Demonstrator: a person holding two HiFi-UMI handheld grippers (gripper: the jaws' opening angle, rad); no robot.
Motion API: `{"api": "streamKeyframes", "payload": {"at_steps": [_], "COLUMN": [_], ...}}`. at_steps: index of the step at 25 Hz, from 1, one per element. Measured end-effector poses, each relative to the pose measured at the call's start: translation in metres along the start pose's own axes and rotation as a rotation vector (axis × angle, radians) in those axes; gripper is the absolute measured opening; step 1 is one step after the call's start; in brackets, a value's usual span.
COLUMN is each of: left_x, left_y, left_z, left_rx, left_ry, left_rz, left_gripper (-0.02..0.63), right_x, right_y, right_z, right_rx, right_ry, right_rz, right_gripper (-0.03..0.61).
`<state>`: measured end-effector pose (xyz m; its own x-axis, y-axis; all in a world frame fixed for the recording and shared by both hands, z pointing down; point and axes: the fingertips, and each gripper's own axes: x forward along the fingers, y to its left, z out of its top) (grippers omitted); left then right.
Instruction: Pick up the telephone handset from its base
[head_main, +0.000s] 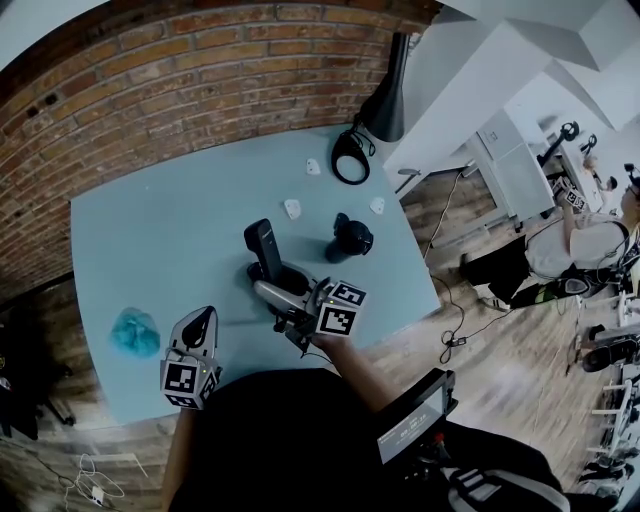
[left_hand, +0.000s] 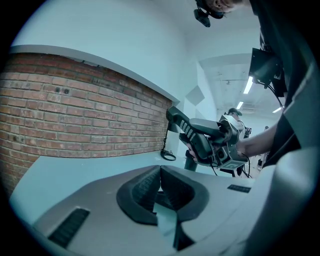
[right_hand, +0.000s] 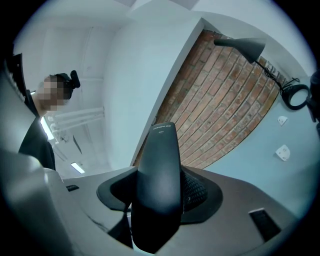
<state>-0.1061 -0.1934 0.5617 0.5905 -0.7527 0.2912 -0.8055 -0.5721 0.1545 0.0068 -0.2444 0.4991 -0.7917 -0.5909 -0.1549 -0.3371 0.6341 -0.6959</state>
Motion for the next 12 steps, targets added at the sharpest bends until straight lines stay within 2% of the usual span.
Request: {"api": "streamKeyframes", "payload": {"at_steps": [12], "left_x": [-0.001], "left_y": [0.0], "left_z": [-0.009], "left_rx": [-0.004], "left_ry": [0.017], "left_rz": [-0.004], "left_gripper": [0.018], "right_x": [-0.013], "right_y": [-0.024], "right_z": [-0.025], "right_rx": [0.017], "right_ry": [0.053], "right_rz": [-0.061], "right_gripper": [0.242]}}
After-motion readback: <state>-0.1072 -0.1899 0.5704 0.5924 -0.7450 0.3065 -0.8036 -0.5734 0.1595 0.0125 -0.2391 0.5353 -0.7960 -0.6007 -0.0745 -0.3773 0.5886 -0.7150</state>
